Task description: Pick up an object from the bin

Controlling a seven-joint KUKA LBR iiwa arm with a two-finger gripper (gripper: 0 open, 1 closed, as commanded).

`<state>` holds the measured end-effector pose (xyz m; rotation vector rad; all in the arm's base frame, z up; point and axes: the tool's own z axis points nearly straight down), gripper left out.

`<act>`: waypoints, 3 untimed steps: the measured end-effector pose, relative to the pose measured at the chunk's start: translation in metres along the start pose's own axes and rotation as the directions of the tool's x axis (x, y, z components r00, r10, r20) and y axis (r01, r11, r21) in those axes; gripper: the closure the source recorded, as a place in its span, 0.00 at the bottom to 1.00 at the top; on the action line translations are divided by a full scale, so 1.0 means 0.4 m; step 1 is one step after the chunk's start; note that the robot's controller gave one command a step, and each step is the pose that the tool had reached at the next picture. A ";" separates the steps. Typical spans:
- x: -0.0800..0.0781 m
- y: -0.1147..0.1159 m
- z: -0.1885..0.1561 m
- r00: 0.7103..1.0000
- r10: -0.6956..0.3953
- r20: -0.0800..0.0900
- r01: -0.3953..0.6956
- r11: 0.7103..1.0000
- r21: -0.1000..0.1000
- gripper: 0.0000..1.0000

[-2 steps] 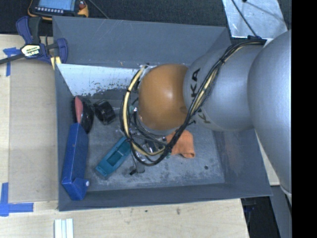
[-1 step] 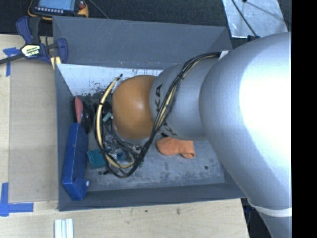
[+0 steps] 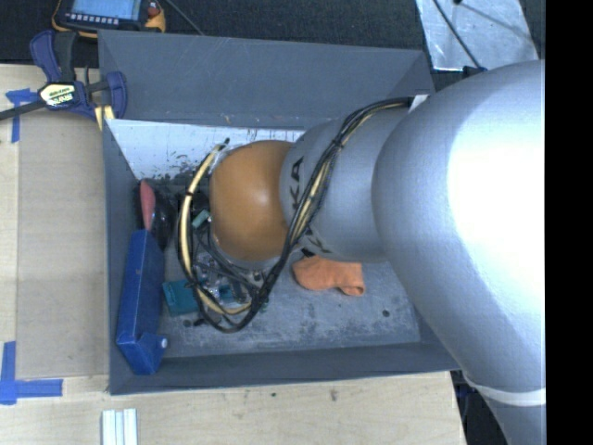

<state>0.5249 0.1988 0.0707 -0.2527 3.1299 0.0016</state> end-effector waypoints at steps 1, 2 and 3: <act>-0.005 0.035 -0.090 1.000 -0.026 -0.010 0.026 1.000 0.004 1.00; -0.072 0.041 -0.255 0.999 -0.042 -0.008 0.042 0.999 0.002 1.00; -0.021 0.019 -0.365 0.999 -0.032 -0.008 0.032 0.999 0.002 1.00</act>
Offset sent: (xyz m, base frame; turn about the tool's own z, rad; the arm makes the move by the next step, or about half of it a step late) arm 0.0355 0.0214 0.1188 -0.0440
